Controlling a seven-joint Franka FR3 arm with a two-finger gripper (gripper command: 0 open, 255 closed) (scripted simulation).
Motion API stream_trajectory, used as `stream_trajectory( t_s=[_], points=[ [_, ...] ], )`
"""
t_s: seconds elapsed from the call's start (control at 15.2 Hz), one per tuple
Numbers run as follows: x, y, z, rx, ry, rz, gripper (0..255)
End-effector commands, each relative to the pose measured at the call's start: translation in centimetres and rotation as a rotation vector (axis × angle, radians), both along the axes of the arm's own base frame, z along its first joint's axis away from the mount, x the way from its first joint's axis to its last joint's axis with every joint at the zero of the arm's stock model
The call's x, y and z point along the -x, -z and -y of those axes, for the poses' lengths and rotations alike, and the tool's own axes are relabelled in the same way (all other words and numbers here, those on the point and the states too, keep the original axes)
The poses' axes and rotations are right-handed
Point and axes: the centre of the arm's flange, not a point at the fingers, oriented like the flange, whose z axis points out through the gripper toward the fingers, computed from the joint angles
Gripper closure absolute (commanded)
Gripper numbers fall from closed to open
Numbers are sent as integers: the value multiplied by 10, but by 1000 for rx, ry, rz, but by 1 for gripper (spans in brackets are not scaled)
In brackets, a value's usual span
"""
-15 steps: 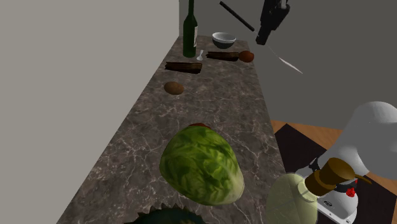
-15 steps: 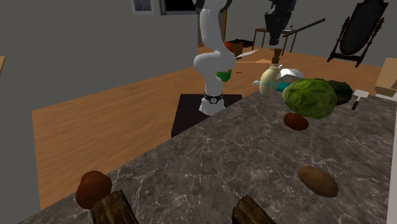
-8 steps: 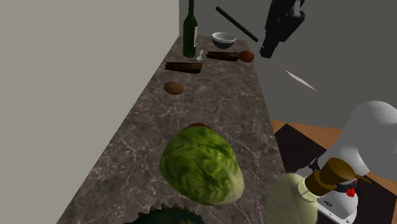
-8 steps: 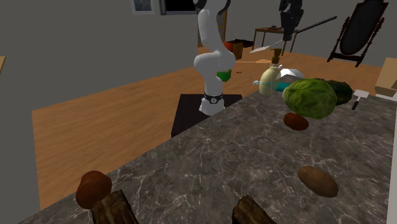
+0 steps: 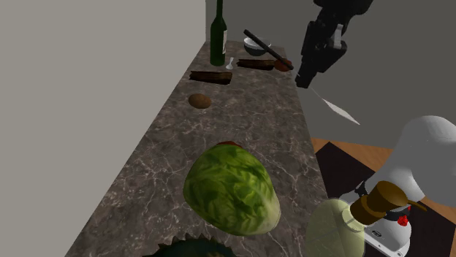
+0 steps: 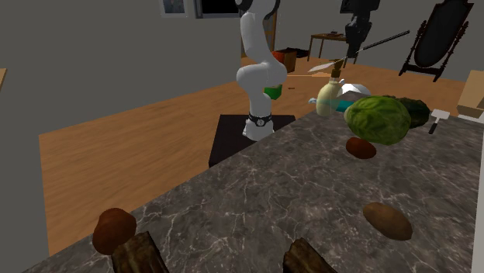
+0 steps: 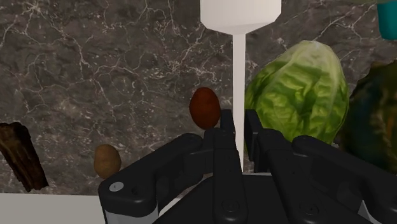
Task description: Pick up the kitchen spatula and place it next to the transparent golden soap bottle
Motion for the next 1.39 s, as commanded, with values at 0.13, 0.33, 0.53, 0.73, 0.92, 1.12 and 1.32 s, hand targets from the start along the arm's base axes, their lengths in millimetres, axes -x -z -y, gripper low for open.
stream_trajectory(
  t_s=[0.13, 0.33, 0.53, 0.73, 0.92, 1.12, 1.32],
  points=[
    [1, 21, 1, 0, 0, 0, 255],
    [1, 37, 1, 0, 0, 0, 255],
    [1, 53, 1, 0, 0, 0, 255],
    [1, 69, 1, 0, 0, 0, 255],
    [1, 85, 1, 0, 0, 0, 255],
    [1, 101, 1, 0, 0, 0, 255],
    [1, 116, 1, 0, 0, 0, 255]
  ],
)
